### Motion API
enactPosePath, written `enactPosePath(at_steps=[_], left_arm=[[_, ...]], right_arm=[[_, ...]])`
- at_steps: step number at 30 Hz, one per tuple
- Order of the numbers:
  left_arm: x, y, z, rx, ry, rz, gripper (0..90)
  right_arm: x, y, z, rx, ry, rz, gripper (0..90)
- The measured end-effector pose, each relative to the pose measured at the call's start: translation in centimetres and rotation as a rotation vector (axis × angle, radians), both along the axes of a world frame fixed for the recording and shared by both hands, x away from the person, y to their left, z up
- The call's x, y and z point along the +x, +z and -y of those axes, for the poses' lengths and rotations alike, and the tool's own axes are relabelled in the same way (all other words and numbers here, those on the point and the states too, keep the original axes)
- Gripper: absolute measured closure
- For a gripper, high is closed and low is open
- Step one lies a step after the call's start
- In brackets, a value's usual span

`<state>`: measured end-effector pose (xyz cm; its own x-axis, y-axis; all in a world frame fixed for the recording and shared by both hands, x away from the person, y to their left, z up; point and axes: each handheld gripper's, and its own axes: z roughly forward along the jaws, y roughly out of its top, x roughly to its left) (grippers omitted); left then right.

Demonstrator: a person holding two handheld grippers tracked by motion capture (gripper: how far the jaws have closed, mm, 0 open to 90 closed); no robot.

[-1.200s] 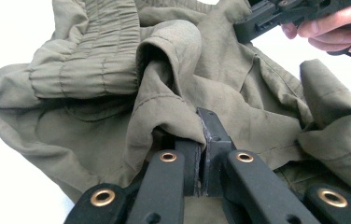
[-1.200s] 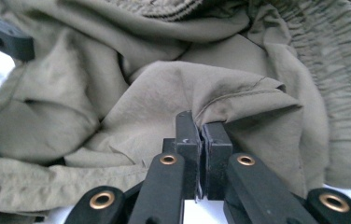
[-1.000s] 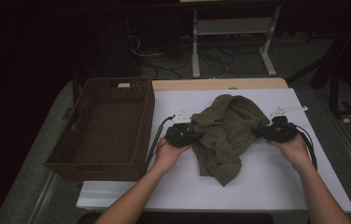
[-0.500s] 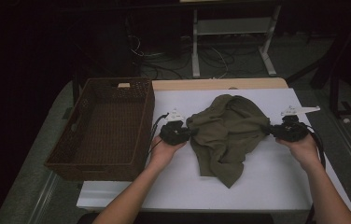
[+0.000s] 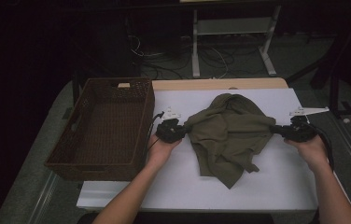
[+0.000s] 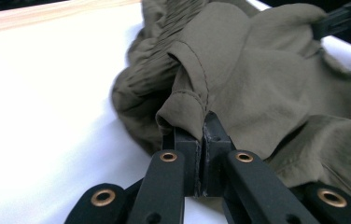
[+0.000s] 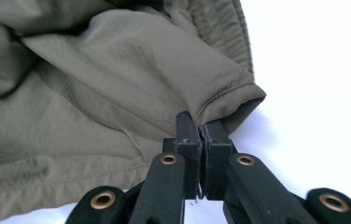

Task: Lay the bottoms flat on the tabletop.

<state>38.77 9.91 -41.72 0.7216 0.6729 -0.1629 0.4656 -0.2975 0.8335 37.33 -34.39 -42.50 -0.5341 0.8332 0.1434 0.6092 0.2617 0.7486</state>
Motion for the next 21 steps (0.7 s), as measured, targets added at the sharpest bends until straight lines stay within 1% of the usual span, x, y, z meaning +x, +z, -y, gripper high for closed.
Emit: enactPosePath(at_steps=[4,6,8,9,10,11,12,13,14,15,17,19,21], left_arm=[[0.1,-0.3,-0.1,0.032,0.031,-0.004,87.3],[0.2,-0.6,-0.1,0.043,0.042,-0.015,86.8],[0.2,-0.8,0.0,0.049,0.049,-0.02,83.1],[0.1,-0.8,0.0,0.048,0.047,-0.024,79.6],[0.0,-0.7,0.0,0.049,0.043,-0.029,73.5],[-0.3,-0.5,0.0,0.045,0.033,-0.032,68.7],[-0.5,-0.4,0.0,0.04,0.02,-0.037,64.9],[-1.0,0.0,0.0,0.038,0.001,-0.042,60.7],[-1.4,0.4,0.0,0.036,-0.016,-0.032,58.2],[-1.9,0.7,-0.1,0.034,-0.028,-0.021,56.6],[-2.7,1.4,-0.1,0.029,-0.045,-0.015,53.4],[-3.6,2.2,0.1,0.008,-0.07,-0.004,51.7],[-4.4,2.6,0.3,0.006,-0.099,0.001,50.0]], right_arm=[[0.1,-0.6,0.4,-0.019,-0.016,-0.024,87.0],[0.2,-0.9,0.5,-0.03,-0.018,-0.037,86.9],[0.3,-1.1,0.5,-0.028,-0.019,-0.052,86.0],[0.3,-1.2,0.4,-0.029,-0.021,-0.064,83.8],[0.3,-1.3,0.4,-0.027,-0.026,-0.074,78.6],[0.2,-1.3,0.4,-0.019,-0.027,-0.082,73.0],[0.1,-1.3,0.4,0.0,-0.023,-0.096,68.2],[-0.1,-1.2,0.3,0.001,-0.023,-0.094,64.5],[-0.4,-0.9,0.3,0.006,-0.022,-0.093,59.8],[-0.7,-0.6,0.3,0.008,-0.022,-0.092,57.7],[-1.5,0.0,0.2,0.006,-0.019,-0.073,54.1],[-2.3,0.7,0.0,0.02,-0.009,-0.064,52.7],[-3.0,1.2,-0.3,0.04,0.011,-0.059,50.3]])
